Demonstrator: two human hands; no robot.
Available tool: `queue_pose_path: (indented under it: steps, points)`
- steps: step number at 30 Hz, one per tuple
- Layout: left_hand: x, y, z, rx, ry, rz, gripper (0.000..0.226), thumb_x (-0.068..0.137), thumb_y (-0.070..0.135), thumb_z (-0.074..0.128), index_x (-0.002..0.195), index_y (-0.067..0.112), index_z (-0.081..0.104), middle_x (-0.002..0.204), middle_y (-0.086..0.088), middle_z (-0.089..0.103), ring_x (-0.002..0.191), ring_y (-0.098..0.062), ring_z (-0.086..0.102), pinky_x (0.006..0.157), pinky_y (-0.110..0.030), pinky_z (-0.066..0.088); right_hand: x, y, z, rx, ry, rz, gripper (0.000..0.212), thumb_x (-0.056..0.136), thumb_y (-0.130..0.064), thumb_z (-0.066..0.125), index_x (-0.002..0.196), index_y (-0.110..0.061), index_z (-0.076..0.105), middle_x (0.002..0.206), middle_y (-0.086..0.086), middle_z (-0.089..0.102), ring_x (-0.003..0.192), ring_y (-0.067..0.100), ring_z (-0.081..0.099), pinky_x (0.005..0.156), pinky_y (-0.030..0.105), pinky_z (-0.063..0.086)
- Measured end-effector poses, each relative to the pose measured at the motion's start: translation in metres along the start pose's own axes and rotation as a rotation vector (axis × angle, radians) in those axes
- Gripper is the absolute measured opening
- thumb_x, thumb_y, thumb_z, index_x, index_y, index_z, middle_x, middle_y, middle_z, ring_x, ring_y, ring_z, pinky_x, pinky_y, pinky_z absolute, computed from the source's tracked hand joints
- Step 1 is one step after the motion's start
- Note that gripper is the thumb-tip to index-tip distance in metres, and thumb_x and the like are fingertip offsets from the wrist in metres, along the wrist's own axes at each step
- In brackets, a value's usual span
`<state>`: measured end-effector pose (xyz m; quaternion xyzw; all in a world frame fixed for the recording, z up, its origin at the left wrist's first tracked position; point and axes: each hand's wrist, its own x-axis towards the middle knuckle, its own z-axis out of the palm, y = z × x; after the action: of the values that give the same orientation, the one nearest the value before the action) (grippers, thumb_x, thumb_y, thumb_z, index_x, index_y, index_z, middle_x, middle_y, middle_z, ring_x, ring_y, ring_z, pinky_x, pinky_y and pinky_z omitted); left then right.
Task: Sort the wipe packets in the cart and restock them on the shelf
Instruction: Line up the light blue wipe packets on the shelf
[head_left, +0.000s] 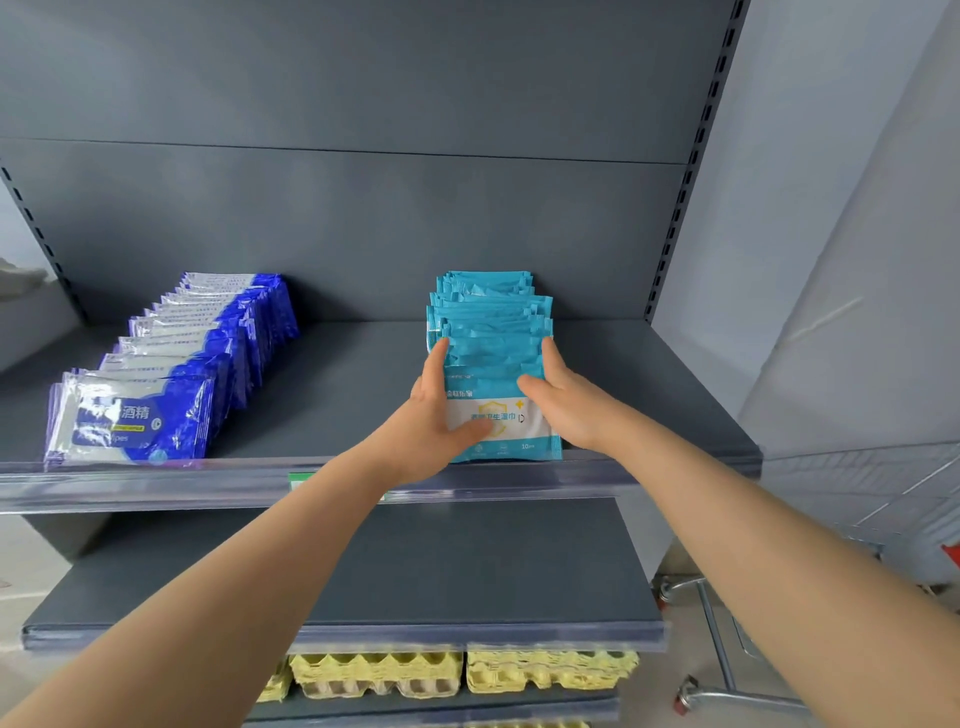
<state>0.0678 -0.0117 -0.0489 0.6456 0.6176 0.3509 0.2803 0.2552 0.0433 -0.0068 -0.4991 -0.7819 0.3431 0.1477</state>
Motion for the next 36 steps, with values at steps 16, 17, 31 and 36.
queue_pose_path:
  steps: [16,17,31,36]
  points:
    - [0.048,0.023,-0.018,-0.139,0.131,-0.215,0.033,0.099,0.036,0.041,0.124,0.016,0.047,0.118,-0.001,0.062,0.103,-0.019,0.062,0.092,-0.037,0.049,0.032,-0.013,-0.018,0.002,0.053,-0.003,0.055,0.101,-0.036,0.028,0.150,-0.012,0.018,0.156,0.002,0.025,0.141,0.021,0.029,0.112,0.036,0.026]
    - [0.049,0.022,-0.024,-0.104,0.150,-0.209,0.035,0.099,0.037,0.041,0.124,0.014,0.047,0.120,0.000,0.061,0.104,-0.019,0.061,0.090,-0.035,0.048,0.034,-0.010,-0.022,0.009,0.078,-0.014,0.052,0.101,-0.036,0.028,0.149,-0.016,0.023,0.155,-0.001,0.028,0.138,0.018,0.033,0.110,0.034,0.028]
    - [0.115,0.012,-0.039,-0.209,0.088,-0.320,0.029,0.096,0.031,0.041,0.110,0.012,0.058,0.110,-0.003,0.066,0.100,-0.021,0.065,0.096,-0.041,0.049,0.101,-0.003,-0.035,0.287,0.038,0.073,0.035,0.091,-0.025,0.041,0.120,-0.013,0.056,0.128,0.014,0.055,0.121,0.030,0.050,0.107,0.051,0.037]
    - [0.127,0.009,-0.048,-0.110,0.212,-0.363,0.054,0.099,0.039,0.038,0.143,0.009,0.032,0.117,0.001,0.046,0.104,-0.020,0.045,0.090,-0.030,0.033,0.107,-0.002,-0.055,0.152,0.201,0.109,0.021,0.097,-0.023,0.032,0.079,-0.023,0.043,0.085,-0.004,0.046,0.081,0.017,0.045,0.064,0.030,0.036]
